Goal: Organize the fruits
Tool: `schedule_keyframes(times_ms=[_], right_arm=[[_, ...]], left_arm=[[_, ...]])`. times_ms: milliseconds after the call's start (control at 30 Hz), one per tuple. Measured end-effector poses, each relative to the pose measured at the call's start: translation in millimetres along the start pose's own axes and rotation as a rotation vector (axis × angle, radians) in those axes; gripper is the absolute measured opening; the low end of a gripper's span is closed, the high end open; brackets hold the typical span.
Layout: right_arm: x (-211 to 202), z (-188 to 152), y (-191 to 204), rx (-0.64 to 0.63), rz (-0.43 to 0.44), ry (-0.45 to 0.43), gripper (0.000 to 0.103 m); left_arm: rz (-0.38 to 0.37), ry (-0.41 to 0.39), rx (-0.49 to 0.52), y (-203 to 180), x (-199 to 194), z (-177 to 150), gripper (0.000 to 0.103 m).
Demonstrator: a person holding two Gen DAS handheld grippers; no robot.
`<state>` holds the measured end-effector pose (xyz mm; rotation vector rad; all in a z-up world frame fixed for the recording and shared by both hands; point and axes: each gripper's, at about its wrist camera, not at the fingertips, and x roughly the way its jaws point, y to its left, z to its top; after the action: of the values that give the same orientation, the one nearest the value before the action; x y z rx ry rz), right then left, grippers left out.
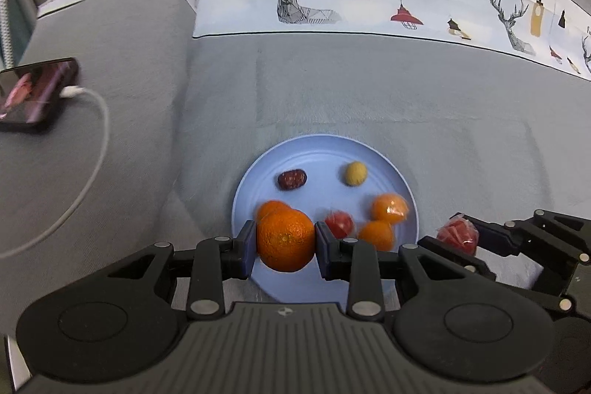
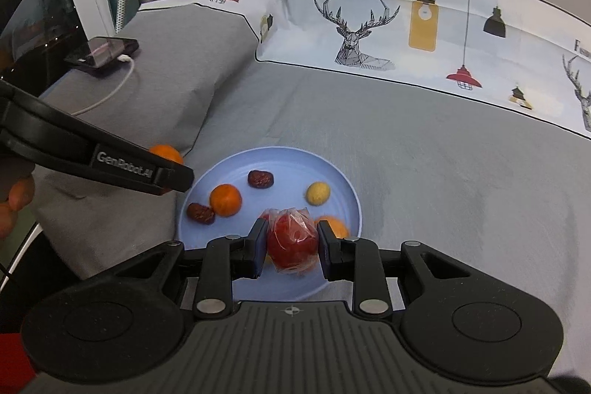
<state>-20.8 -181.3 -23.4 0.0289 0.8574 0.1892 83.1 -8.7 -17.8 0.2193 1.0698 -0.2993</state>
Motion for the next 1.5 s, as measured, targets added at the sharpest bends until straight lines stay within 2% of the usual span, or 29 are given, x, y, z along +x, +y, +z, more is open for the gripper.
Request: schedule_keyframes(times_ms=[267,633,700,733,767,800,833,967,1100,1233,1500], right_arm=[[47,13,-10,0.006,0.008,0.031,0.030],[86,15,-11,-0.041,0.029,0.062,0.031],[89,16,-10,-0.058,0.040,0.064,0.031],[90,16,-9,-0.069,0.050,0.066,0.043],[92,17,-8,-0.081,0.056,0.069,0.054],[92,17,-7,-0.094,0.054,0.068,0.077],[91,16,-5,-0.113,0.044,0.067,0.088],[72,8,2,-0.191,0.017,0.050,0.093],[43,-4,4,-0.197,-0.005,0.032,0.099],[12,-17,10,-0.164,-0.036,0.022,0.102],[-36,-40,25,-0.123,-0.063,-0.009,0.102]], left_arm=[[0.006,0.033,0.032,1,46,25,0.036],[0.024,0.099,0.041,-1,86,34,0.036],[0.026,0.101,0.045,-2,88,35,0.041],[0.017,0.098,0.049,-1,86,35,0.060],[0.006,0.090,0.050,-2,84,35,0.090],[-0.001,0.079,0.050,-2,82,35,0.101],[-0.004,0.063,0.046,-2,78,34,0.102],[0.023,0.066,0.064,-6,63,29,0.102],[0.069,0.058,0.066,-9,40,14,0.102],[0.091,0.047,0.043,-11,11,-8,0.102],[0.098,-0.003,0.018,-13,-38,-49,0.102]])
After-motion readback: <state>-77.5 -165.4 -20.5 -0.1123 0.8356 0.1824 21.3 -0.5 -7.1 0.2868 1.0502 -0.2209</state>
